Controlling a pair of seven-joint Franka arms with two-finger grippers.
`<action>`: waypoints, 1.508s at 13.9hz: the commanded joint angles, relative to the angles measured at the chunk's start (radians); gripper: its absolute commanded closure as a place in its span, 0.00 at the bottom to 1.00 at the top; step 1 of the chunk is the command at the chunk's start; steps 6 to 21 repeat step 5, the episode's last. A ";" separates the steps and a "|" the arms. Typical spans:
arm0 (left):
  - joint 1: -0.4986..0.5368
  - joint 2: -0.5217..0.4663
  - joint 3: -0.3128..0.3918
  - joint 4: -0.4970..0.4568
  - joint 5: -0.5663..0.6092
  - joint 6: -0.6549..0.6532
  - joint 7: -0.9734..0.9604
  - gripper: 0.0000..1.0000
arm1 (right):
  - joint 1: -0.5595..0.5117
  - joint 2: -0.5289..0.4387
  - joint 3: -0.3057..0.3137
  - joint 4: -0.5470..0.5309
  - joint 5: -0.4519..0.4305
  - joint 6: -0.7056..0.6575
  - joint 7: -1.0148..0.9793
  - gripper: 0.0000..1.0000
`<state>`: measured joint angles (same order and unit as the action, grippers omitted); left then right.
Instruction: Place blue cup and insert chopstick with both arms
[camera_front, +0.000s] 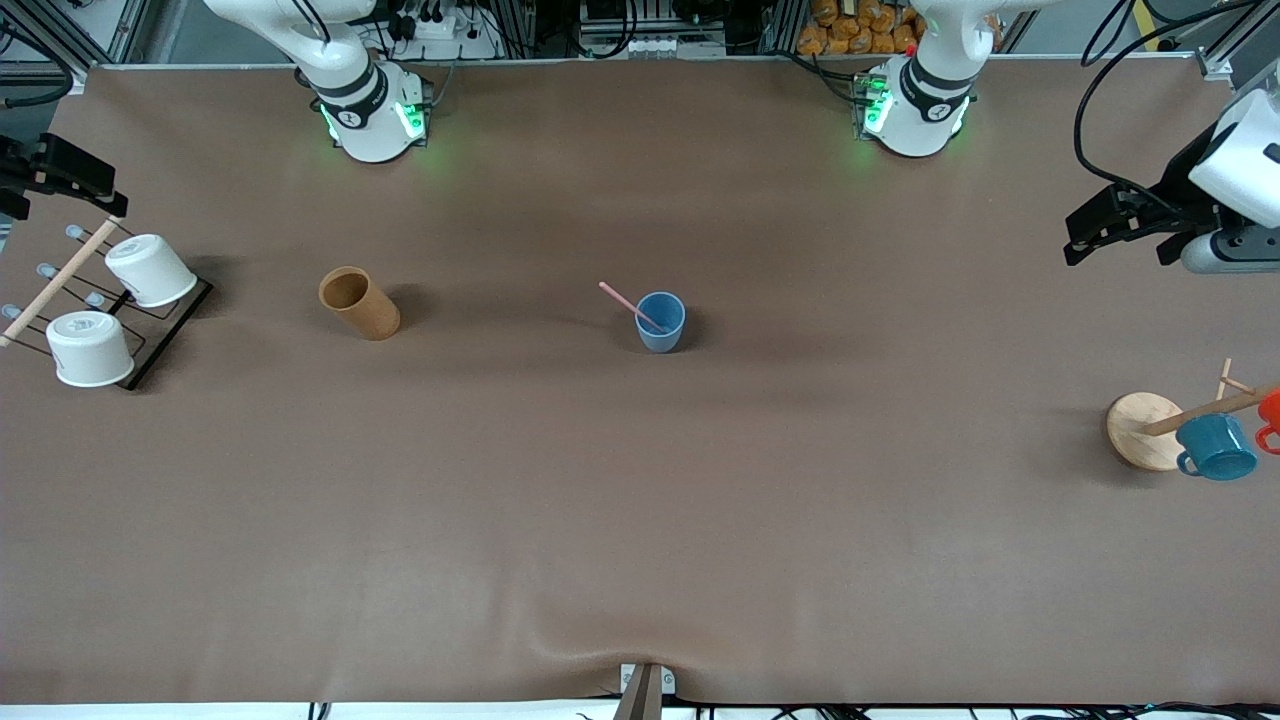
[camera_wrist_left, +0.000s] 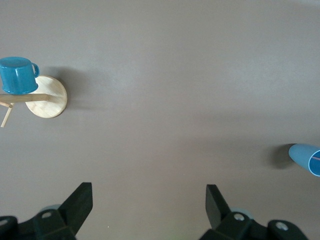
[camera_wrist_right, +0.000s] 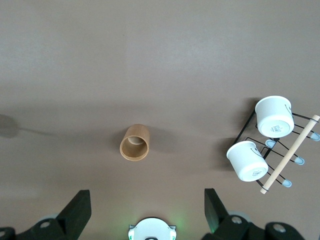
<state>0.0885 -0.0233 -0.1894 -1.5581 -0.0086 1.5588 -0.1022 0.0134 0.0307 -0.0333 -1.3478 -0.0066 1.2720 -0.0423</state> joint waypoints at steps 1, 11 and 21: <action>0.007 -0.006 -0.001 0.019 -0.021 -0.032 0.010 0.00 | -0.016 -0.020 0.007 -0.005 0.042 0.003 0.042 0.00; 0.008 -0.006 0.001 0.020 -0.022 -0.045 0.006 0.00 | -0.029 -0.020 0.004 -0.004 0.042 0.013 0.033 0.00; 0.008 -0.006 0.001 0.020 -0.022 -0.045 0.006 0.00 | -0.029 -0.020 0.004 -0.004 0.042 0.013 0.033 0.00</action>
